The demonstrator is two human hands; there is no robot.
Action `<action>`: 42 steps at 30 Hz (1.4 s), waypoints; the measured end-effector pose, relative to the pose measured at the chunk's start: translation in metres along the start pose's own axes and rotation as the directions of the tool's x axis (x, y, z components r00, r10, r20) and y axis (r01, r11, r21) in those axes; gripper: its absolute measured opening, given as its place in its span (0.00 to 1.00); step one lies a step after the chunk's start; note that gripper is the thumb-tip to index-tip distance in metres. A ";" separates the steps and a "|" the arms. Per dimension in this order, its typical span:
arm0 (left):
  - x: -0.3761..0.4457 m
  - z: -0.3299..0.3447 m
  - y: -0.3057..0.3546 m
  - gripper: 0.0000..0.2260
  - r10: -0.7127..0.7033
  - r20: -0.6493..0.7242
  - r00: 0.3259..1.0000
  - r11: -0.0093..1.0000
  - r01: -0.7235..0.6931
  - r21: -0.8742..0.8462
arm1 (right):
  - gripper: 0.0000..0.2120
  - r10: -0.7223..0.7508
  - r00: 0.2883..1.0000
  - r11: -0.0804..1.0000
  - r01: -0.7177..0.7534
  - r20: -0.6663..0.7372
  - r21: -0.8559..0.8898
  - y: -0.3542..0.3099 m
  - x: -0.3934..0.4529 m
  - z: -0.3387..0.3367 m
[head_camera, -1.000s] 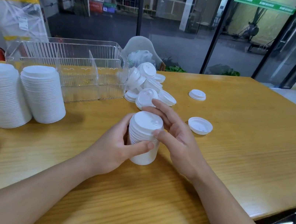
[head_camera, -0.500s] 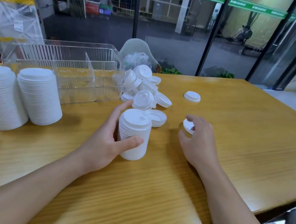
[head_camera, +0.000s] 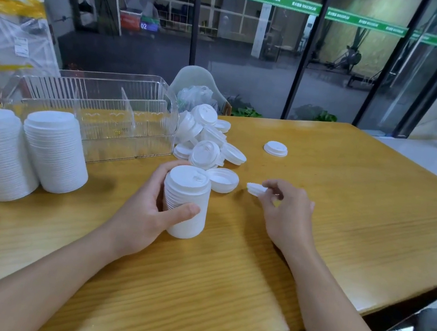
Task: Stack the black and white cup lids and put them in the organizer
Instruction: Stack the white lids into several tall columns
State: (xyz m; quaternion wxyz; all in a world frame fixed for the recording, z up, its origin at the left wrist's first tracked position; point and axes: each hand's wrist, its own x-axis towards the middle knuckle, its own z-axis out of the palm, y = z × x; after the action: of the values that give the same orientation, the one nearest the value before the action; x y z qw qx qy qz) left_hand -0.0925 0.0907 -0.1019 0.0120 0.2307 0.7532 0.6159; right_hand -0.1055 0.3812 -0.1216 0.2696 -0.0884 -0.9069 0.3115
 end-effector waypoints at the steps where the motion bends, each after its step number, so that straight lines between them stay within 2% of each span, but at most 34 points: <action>1: 0.000 0.000 0.000 0.32 0.001 -0.006 1.000 1.000 -0.001 0.002 | 0.06 0.010 1.000 0.991 -0.012 0.013 0.134 -0.004 -0.001 -0.003; 2: 0.001 -0.001 -0.001 0.31 0.002 -0.013 1.000 1.000 -0.002 0.005 | 0.06 0.038 0.999 0.958 -0.045 0.029 0.284 -0.009 -0.002 -0.008; 4: 0.001 -0.002 -0.004 0.32 -0.002 -0.021 1.000 1.000 0.003 0.012 | 0.06 0.124 0.986 0.809 -0.164 0.110 0.564 -0.016 -0.003 -0.015; 6: 0.001 -0.002 -0.006 0.32 -0.009 -0.016 1.000 1.000 0.009 0.024 | 0.08 0.177 0.961 0.696 -0.274 0.210 0.664 -0.015 -0.001 -0.018; 9: 0.000 0.002 -0.004 0.32 -0.018 0.000 1.000 0.999 0.018 0.046 | 0.09 0.169 0.949 0.748 -0.300 0.267 0.593 -0.010 0.000 -0.012; 12: -0.001 0.004 -0.002 0.34 -0.019 0.006 1.000 0.996 0.018 0.082 | 0.10 0.135 0.970 0.850 -0.218 0.201 0.479 -0.009 -0.003 -0.004; 15: -0.001 0.003 -0.001 0.34 -0.021 0.001 1.000 0.996 0.021 0.092 | 0.06 0.125 0.973 0.879 -0.200 0.195 0.433 -0.013 -0.004 -0.005; 16: -0.001 0.003 -0.001 0.35 -0.023 -0.003 1.000 0.996 0.023 0.090 | 0.07 0.132 0.966 0.875 -0.219 0.224 0.431 -0.015 -0.006 -0.006; 18: -0.001 0.003 0.000 0.35 -0.022 -0.012 1.000 0.996 0.023 0.091 | 0.19 0.121 0.952 0.889 -0.230 0.281 0.397 -0.017 -0.009 -0.009; 20: -0.002 0.003 0.000 0.35 -0.017 -0.017 1.000 0.996 0.019 0.090 | 0.26 0.105 0.941 0.920 -0.215 0.323 0.329 -0.020 -0.013 -0.010; 23: -0.002 0.003 0.000 0.36 -0.009 -0.021 1.000 0.996 0.011 0.087 | 0.29 0.077 0.930 0.953 -0.174 0.359 0.247 -0.023 -0.018 -0.010; 25: -0.002 0.003 0.000 0.39 -0.002 -0.024 1.000 0.997 0.004 0.082 | 0.24 0.046 0.937 0.964 -0.132 0.345 0.231 -0.024 -0.018 -0.010; 28: -0.003 0.003 -0.001 0.35 0.008 -0.030 1.000 0.998 -0.006 0.065 | 0.19 0.020 0.942 0.960 -0.112 0.334 0.258 -0.027 -0.019 -0.012; 30: -0.002 0.004 0.000 0.32 0.003 -0.045 0.999 0.999 -0.001 0.048 | 0.22 0.038 0.950 0.939 -0.140 0.310 0.314 -0.027 -0.018 -0.010; 32: -0.001 0.005 -0.001 0.31 -0.006 -0.050 0.999 1.000 0.008 0.030 | 0.23 0.042 0.964 0.873 -0.163 0.262 0.460 -0.033 -0.017 -0.011; 35: 0.001 0.004 -0.003 0.29 -0.008 -0.041 0.999 1.000 0.008 0.015 | 0.16 -0.020 0.970 0.746 -0.146 0.242 0.650 -0.050 -0.016 -0.016; 39: 0.001 0.002 -0.006 0.25 -0.016 -0.044 0.999 1.000 0.016 -0.012 | 0.20 -0.155 0.951 0.719 -0.077 0.267 0.690 -0.074 -0.019 -0.010; 42: 0.003 0.002 -0.007 0.25 -0.037 -0.041 0.998 0.998 0.035 -0.061 | 0.21 -0.250 0.916 0.756 -0.018 0.315 0.654 -0.091 -0.020 -0.005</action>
State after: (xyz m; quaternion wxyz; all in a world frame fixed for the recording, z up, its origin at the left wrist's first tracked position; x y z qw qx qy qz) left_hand -0.0968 0.0924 -0.1080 0.0142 0.2035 0.7383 0.6428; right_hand -0.0848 0.3055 -0.0711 0.1200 0.1298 -0.7826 0.5970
